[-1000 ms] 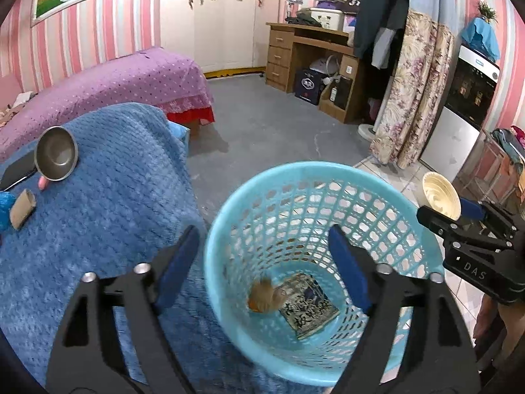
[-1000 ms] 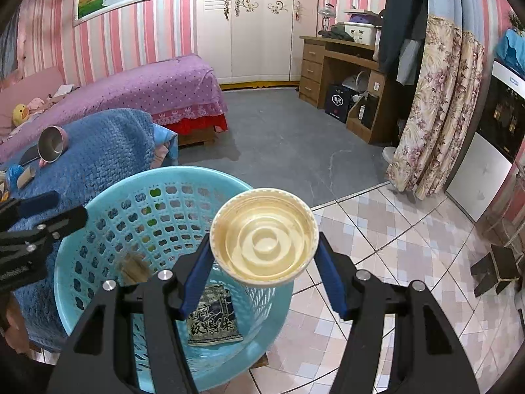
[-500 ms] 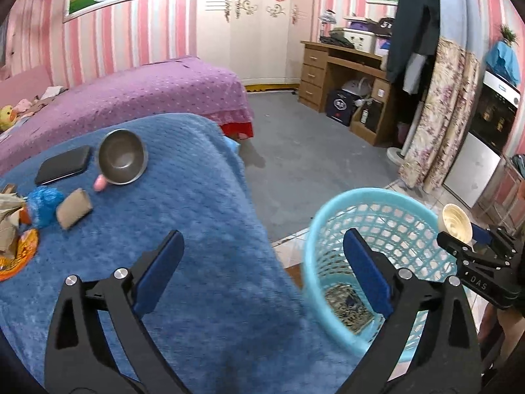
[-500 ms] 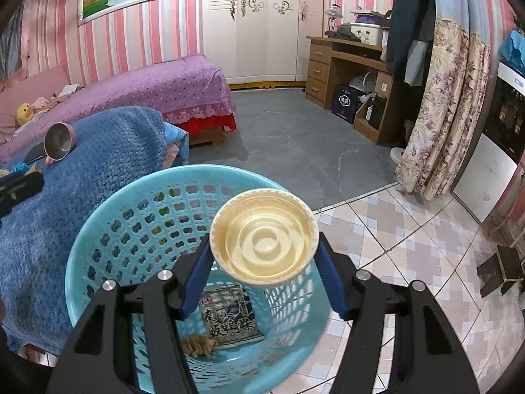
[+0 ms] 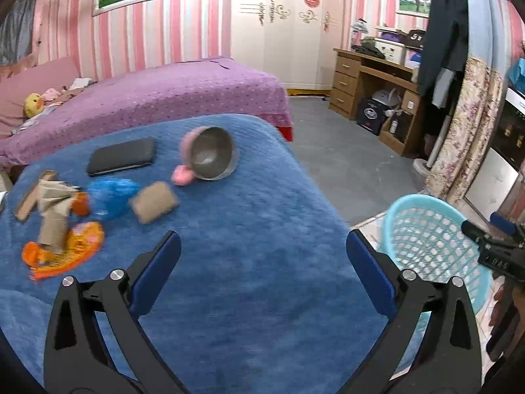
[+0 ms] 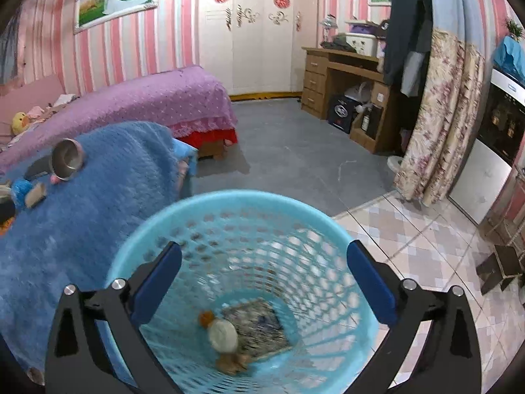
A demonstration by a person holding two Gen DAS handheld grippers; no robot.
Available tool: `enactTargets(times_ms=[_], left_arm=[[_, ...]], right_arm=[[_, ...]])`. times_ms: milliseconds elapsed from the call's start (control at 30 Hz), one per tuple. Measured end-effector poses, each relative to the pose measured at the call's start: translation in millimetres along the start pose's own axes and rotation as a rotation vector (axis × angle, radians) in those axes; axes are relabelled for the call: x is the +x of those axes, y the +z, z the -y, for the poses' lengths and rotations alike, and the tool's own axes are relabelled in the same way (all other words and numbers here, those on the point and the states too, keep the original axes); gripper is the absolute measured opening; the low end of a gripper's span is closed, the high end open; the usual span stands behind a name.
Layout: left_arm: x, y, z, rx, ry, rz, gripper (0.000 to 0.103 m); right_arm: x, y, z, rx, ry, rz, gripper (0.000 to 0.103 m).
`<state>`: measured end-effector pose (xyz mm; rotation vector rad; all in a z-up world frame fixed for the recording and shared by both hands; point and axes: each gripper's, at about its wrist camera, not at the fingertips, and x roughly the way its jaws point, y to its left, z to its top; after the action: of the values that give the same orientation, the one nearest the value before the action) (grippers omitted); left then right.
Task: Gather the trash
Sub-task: 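Move both tools back over the bed toward the orange lid and cardboard tube, then grasp the orange lid with the left tool while the right tool grasps the cardboard tube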
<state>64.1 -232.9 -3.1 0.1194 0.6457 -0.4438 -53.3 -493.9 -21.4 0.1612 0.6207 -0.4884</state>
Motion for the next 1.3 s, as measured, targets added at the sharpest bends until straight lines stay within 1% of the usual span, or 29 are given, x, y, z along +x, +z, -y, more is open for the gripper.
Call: enactTargets(times_ms=[67,300,367,433,567,633,733,800,867,1000,1067,1167,1233,1300], left_arm=[[-7.9,1.8,-22.8,-0.011,0.027,0.005,0.097],[-28.3,4.2,-127.6,-0.082,0.143,0.009,0.097],[-31.9,2.5,-161.6,-0.113,0.171,0.001,0.097],[-35.2,0.3,-183.7,-0.129,0.202,0.005,0.097],[-40.8,-8.5,-239.4,-0.171,0.291,0.024,0.097],[-39.3,-12.8,-256.7,-0.188,0.313,0.022,0.097],[-30.0,-24.5,-286.2,-0.206,0.33,-0.011,0.097],[-24.1,-31.6,-297.1,-0.227,0.327,-0.03,0.097],[-14.6,-40.4,-313.5,-0.258,0.303,-0.061,0.097],[4.5,-54.2,-330.0,-0.3,0.289,-0.116,0.097],[12.2,-59.7,-334.2,-0.291,0.288,-0.133,0.097],[21.9,-65.2,-337.8,-0.285,0.307,-0.155,0.096],[25.9,-64.9,-341.6,-0.303,0.292,-0.162,0.091],[27.9,-64.0,-344.9,-0.313,0.281,-0.16,0.083]], right_arm=[[-3.9,5.7,-17.8,-0.007,0.024,0.012,0.098],[-15.2,21.6,-114.0,-0.078,0.147,0.046,0.098],[-14.0,23.9,-146.1,-0.107,0.183,0.043,0.098],[-12.3,24.9,-173.8,-0.133,0.215,0.039,0.098],[-5.9,27.2,-224.8,-0.181,0.264,0.028,0.098],[-1.7,28.3,-245.4,-0.201,0.275,0.016,0.098],[10.7,29.3,-276.7,-0.225,0.287,-0.001,0.098],[21.0,29.0,-292.2,-0.229,0.296,-0.019,0.098],[32.1,27.0,-307.6,-0.236,0.301,-0.038,0.098],[52.8,16.2,-329.0,-0.263,0.282,-0.059,0.098],[60.0,8.6,-331.1,-0.262,0.276,-0.067,0.098],[72.0,2.6,-336.1,-0.277,0.286,-0.106,0.098],[71.9,4.3,-340.6,-0.306,0.279,-0.09,0.098],[70.6,7.4,-344.2,-0.33,0.264,-0.067,0.098]])
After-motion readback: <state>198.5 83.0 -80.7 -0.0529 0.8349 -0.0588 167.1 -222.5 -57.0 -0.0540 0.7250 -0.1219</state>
